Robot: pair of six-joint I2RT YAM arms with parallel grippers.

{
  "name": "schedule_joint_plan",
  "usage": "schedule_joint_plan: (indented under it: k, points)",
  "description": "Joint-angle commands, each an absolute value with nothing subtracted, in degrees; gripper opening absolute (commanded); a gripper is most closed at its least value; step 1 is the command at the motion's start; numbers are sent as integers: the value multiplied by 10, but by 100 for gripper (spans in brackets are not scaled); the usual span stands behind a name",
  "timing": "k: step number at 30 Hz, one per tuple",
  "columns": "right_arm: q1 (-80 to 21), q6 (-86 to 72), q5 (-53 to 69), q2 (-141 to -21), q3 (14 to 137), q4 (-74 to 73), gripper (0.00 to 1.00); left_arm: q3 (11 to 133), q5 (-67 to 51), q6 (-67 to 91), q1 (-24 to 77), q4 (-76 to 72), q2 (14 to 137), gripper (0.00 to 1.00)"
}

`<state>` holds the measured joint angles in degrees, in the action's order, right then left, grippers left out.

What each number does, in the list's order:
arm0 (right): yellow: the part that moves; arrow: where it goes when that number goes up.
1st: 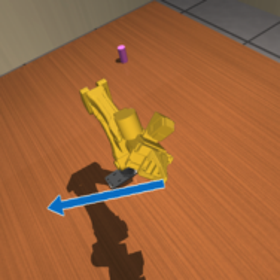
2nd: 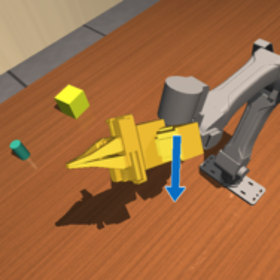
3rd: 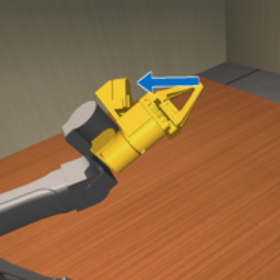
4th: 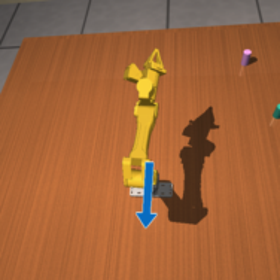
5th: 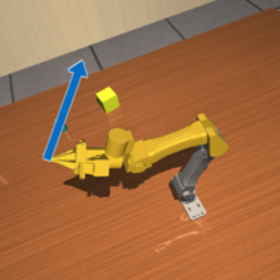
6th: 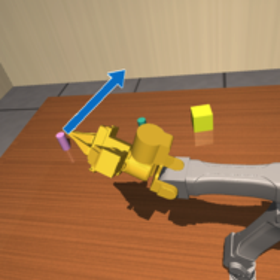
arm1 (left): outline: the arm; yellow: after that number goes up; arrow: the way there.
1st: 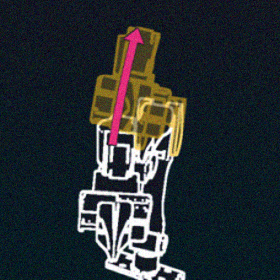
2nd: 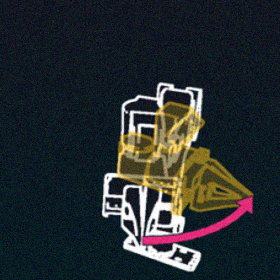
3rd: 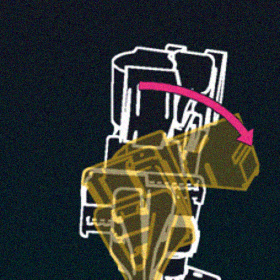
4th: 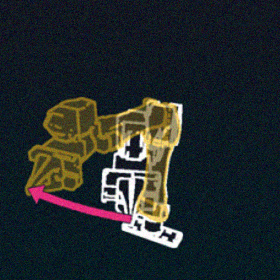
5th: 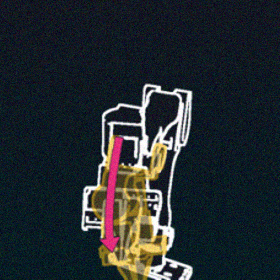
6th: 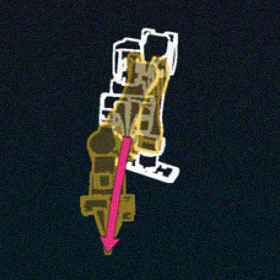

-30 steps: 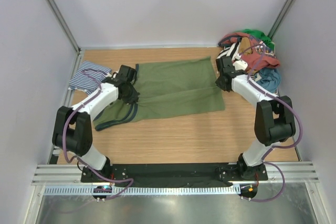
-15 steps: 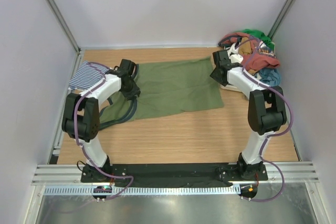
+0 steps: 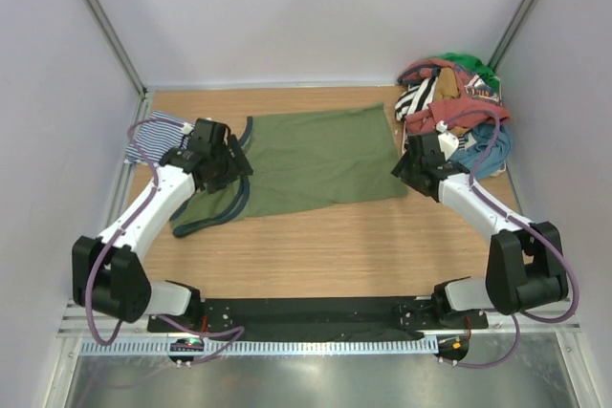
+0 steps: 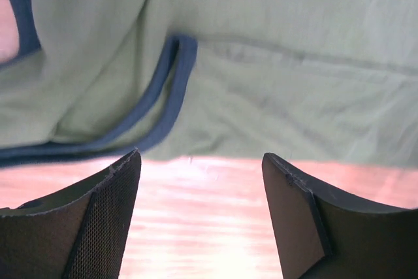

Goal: Fold and stack the tank tops

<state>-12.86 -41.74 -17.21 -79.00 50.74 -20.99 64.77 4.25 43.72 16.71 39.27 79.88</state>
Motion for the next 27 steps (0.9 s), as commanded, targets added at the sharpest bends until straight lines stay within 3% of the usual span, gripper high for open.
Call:
schedule_joint_plan:
  k: [1,8,12,20,22,23,26,27]
  points:
    - [-126,-410,-137,-773,464,-162,60,590,9,422,191,387,749,76]
    - [-127,-422,-138,-814,456,-135,55,484,-31,430,216,371,693,74]
    - [-126,-439,-158,-855,459,-115,54,450,10,448,261,364,652,75]
    - [-126,-453,-179,-886,447,-106,52,416,4,450,261,337,679,71]
    - [-126,-452,-187,-896,450,-112,43,417,10,447,261,333,692,70]
    - [-126,-451,-198,-899,453,-117,29,421,16,446,261,334,697,70]
    - [-125,-453,-220,-888,453,-138,10,432,37,436,259,345,715,68]
    - [-125,-453,-226,-879,447,-141,9,434,41,434,254,357,717,67]
